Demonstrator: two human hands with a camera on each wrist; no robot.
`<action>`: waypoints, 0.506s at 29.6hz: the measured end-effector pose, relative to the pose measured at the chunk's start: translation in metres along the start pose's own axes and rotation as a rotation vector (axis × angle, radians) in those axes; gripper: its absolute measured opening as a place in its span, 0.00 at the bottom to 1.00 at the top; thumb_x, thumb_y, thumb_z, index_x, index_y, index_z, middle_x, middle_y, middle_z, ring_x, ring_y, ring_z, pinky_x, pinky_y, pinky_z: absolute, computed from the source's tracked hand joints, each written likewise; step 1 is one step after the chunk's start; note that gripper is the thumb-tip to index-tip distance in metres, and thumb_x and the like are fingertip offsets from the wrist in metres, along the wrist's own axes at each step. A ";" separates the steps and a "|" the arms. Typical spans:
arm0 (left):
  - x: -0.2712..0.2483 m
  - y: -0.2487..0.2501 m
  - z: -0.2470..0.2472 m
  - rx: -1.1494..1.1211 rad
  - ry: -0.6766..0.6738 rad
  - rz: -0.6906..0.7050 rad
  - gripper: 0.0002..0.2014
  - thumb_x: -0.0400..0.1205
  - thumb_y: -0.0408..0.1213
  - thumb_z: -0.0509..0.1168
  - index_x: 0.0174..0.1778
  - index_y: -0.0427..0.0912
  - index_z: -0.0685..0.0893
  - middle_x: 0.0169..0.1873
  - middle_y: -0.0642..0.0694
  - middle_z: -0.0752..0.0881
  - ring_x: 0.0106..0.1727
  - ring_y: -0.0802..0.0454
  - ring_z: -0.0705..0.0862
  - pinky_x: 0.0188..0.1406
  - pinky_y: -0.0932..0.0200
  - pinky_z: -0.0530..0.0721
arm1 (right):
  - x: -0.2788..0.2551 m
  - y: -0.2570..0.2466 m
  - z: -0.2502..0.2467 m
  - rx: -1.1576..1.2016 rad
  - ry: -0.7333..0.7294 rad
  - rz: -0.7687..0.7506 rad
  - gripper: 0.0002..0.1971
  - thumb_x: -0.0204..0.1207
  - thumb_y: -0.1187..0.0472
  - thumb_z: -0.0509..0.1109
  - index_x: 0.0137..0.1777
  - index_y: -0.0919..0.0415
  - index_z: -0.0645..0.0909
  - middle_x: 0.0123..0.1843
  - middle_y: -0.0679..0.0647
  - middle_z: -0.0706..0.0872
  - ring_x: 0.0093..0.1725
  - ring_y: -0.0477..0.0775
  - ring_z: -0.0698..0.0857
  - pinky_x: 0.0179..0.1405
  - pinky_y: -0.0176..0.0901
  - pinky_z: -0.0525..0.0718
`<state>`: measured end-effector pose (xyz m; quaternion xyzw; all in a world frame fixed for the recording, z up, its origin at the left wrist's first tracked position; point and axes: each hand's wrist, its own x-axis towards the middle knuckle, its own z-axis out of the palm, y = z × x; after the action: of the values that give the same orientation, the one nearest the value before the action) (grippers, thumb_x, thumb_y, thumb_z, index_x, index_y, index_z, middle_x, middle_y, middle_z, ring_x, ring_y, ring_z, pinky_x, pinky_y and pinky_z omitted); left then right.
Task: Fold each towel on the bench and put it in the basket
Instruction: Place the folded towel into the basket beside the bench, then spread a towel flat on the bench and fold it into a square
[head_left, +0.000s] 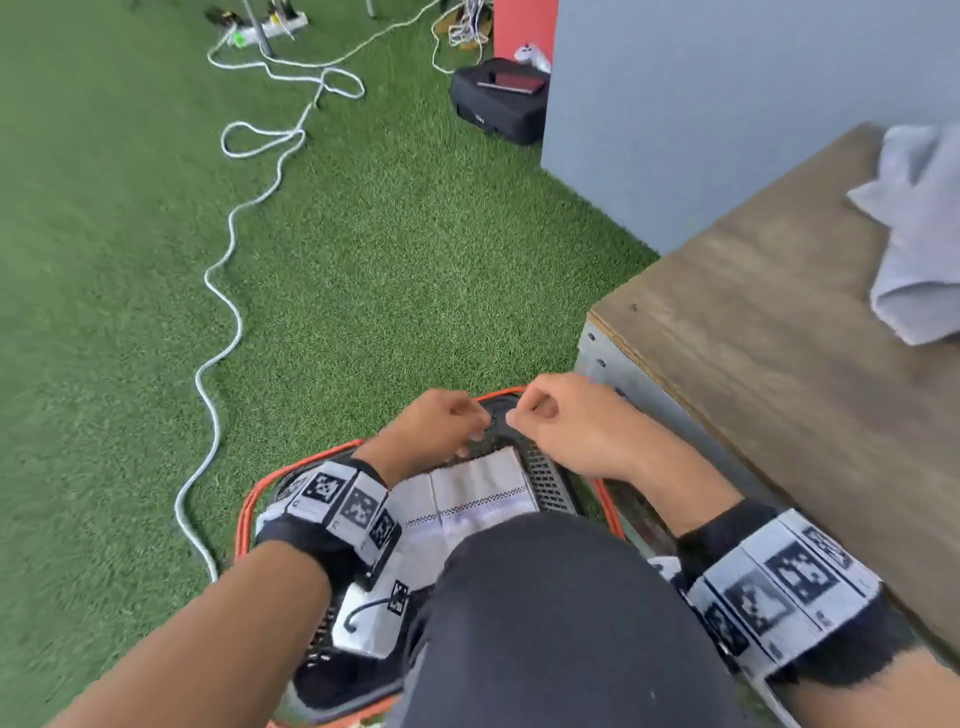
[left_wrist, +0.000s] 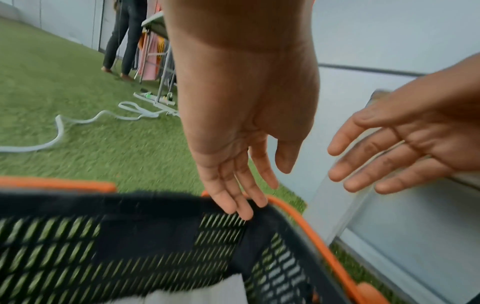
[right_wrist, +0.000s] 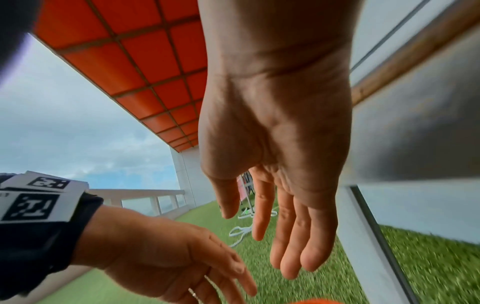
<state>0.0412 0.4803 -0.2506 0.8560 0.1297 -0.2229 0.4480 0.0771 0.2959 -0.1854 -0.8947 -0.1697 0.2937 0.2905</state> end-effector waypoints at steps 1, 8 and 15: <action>-0.005 0.012 -0.009 0.013 0.003 0.029 0.08 0.88 0.42 0.63 0.54 0.44 0.85 0.48 0.46 0.90 0.43 0.51 0.88 0.44 0.57 0.87 | -0.007 -0.004 -0.006 0.015 0.034 -0.008 0.11 0.83 0.46 0.68 0.51 0.53 0.84 0.47 0.49 0.88 0.50 0.52 0.86 0.49 0.45 0.82; -0.056 0.114 -0.046 0.159 0.028 0.220 0.11 0.87 0.44 0.64 0.54 0.41 0.86 0.48 0.46 0.91 0.46 0.47 0.90 0.40 0.59 0.82 | -0.071 -0.023 -0.063 0.015 0.249 -0.040 0.10 0.82 0.48 0.69 0.49 0.53 0.85 0.45 0.49 0.88 0.41 0.49 0.85 0.37 0.41 0.79; -0.084 0.211 -0.026 0.253 0.052 0.421 0.12 0.87 0.46 0.64 0.58 0.44 0.87 0.50 0.50 0.88 0.45 0.54 0.84 0.45 0.57 0.82 | -0.147 0.006 -0.116 -0.026 0.360 0.067 0.13 0.83 0.44 0.67 0.56 0.53 0.83 0.51 0.50 0.87 0.54 0.54 0.85 0.56 0.49 0.83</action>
<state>0.0640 0.3807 -0.0461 0.9189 -0.0691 -0.1171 0.3702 0.0371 0.1726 -0.0500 -0.9417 -0.0887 0.1359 0.2946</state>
